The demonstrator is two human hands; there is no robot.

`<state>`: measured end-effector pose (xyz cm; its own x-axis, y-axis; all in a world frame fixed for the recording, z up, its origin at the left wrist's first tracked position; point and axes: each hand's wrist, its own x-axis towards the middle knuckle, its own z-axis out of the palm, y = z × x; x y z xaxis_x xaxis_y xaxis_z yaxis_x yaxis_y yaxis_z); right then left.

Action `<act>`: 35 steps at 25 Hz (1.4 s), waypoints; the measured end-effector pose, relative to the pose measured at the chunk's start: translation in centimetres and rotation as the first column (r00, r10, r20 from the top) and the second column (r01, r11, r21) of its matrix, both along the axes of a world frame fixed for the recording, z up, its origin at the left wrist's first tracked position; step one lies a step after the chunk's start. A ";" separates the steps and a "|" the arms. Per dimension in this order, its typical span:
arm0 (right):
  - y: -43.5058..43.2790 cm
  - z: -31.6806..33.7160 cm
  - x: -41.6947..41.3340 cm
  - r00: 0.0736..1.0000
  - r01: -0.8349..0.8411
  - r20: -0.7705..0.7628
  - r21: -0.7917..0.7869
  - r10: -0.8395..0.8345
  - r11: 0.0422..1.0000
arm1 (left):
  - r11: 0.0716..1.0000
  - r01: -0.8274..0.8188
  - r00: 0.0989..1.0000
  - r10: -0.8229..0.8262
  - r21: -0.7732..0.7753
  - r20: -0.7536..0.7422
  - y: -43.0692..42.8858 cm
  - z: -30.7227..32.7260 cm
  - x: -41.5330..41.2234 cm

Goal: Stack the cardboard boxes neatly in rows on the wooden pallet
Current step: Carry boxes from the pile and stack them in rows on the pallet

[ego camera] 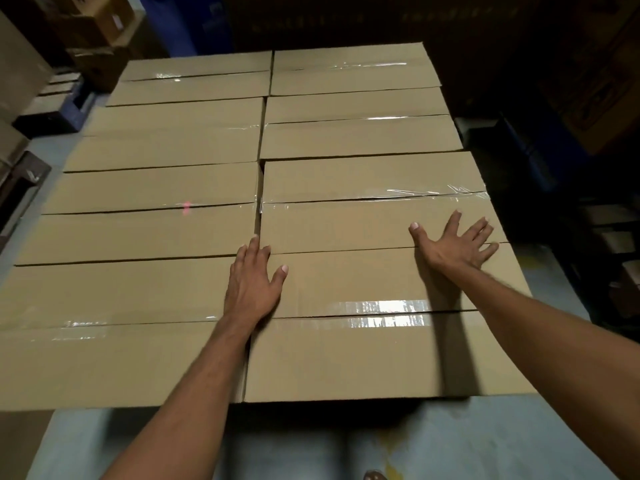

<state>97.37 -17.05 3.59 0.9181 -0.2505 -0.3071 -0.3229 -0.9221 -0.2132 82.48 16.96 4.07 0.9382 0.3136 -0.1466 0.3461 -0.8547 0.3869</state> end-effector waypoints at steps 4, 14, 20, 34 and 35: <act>2.4 3.5 -5.5 0.978 -0.203 0.101 0.230 0.184 0.952 | 0.970 -0.069 0.994 0.086 -0.235 0.063 -0.9 5.4 -3.3; 9.1 16.9 -35.5 0.917 -0.329 0.068 0.685 0.393 0.649 | 0.771 -0.322 0.840 0.500 -0.549 0.210 -5.0 19.3 -28.9; 14.3 23.1 -53.7 0.905 -0.274 0.021 0.792 0.426 0.545 | 0.491 -0.398 0.662 0.739 -0.775 0.128 -4.4 22.3 -50.6; 38.0 27.6 -78.7 0.700 -0.325 0.013 0.896 0.714 0.302 | 0.256 -0.477 0.253 0.956 -0.841 0.148 12.0 25.8 -78.7; 40.0 27.4 -79.6 0.677 -0.336 0.012 0.895 0.736 0.294 | 0.231 -0.481 0.217 0.966 -0.846 0.140 13.5 25.6 -80.0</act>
